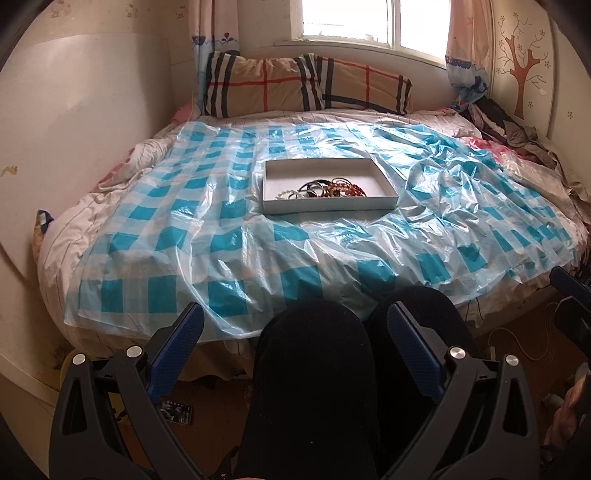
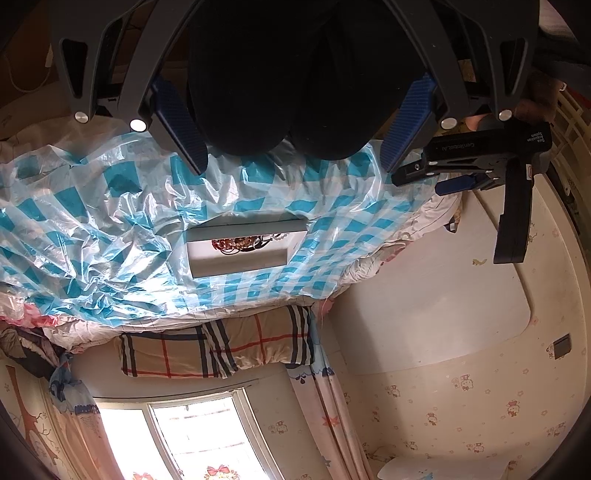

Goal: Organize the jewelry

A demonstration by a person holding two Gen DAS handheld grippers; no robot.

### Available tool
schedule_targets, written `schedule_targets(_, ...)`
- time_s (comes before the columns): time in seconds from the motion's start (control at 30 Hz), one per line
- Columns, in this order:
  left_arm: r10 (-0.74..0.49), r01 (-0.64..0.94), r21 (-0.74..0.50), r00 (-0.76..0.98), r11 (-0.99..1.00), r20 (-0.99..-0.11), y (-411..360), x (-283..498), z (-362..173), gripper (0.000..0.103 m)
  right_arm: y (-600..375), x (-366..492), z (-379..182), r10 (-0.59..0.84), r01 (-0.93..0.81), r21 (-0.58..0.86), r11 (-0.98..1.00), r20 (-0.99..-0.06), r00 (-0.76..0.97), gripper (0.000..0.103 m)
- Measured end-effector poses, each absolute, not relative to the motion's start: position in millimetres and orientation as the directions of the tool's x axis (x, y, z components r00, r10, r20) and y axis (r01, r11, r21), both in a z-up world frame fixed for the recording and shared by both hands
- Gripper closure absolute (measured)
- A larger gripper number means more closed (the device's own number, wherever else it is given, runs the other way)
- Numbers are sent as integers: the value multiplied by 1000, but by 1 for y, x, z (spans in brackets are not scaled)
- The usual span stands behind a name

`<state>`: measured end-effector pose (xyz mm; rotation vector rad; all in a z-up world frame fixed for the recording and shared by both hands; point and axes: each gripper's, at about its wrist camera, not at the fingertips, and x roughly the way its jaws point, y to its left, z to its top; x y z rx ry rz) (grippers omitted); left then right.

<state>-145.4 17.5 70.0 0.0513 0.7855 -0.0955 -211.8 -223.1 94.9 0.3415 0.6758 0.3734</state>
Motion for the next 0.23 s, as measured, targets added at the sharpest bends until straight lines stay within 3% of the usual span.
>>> schedule_targets(0.23,-99,90,-52,670,995,-736,24,-145,64,8,-224,-213,95,436,-219,419,881,-538,721,12)
